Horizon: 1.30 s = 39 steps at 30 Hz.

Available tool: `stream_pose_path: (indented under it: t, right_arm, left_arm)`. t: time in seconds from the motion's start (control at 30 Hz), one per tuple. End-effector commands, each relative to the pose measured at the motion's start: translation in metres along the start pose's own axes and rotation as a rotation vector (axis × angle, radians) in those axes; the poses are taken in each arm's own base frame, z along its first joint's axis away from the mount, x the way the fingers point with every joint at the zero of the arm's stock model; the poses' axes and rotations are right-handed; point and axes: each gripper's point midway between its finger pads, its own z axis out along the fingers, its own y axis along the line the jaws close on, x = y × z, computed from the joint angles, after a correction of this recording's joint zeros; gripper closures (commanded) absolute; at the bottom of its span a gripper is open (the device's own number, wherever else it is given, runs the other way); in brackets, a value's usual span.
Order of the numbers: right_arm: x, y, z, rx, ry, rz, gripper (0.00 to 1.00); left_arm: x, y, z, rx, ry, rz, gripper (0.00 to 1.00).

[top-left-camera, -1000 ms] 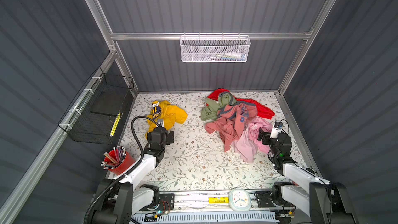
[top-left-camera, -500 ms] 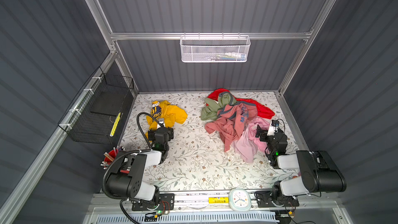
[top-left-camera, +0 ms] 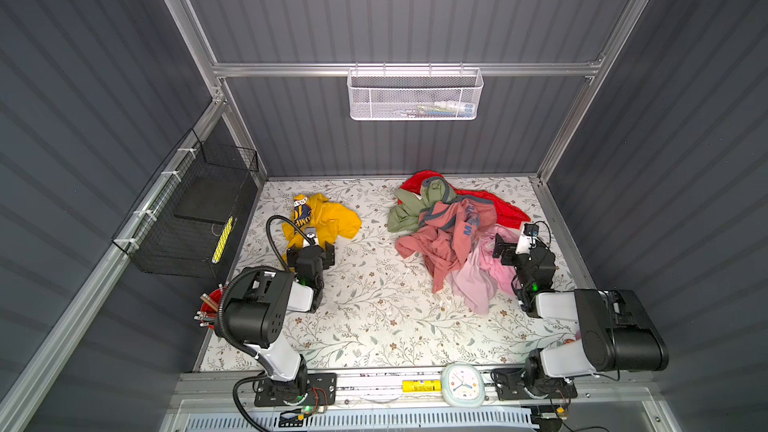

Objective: Pick out a specific cloth from the pile

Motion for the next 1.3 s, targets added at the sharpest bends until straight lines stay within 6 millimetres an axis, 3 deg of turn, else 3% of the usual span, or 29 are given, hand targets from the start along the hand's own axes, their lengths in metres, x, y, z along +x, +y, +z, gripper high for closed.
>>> stream_pose_path:
  t: [0.0,0.13,1.27]
  right_arm:
    - [-0.004,0.000,0.003,-0.012,0.003,-0.001,0.01]
    - [-0.004,0.000,0.004,-0.014,0.004,0.001,0.01]
    - [-0.003,-0.005,0.008,-0.067,0.031,0.061,0.01]
  left_arm:
    - [0.004,-0.003,0.006,0.069,0.028,-0.061,0.00]
    - [0.005,-0.017,0.016,0.146,0.075,-0.023,0.00]
    - [0.004,-0.014,0.019,0.161,0.063,-0.048,0.00]
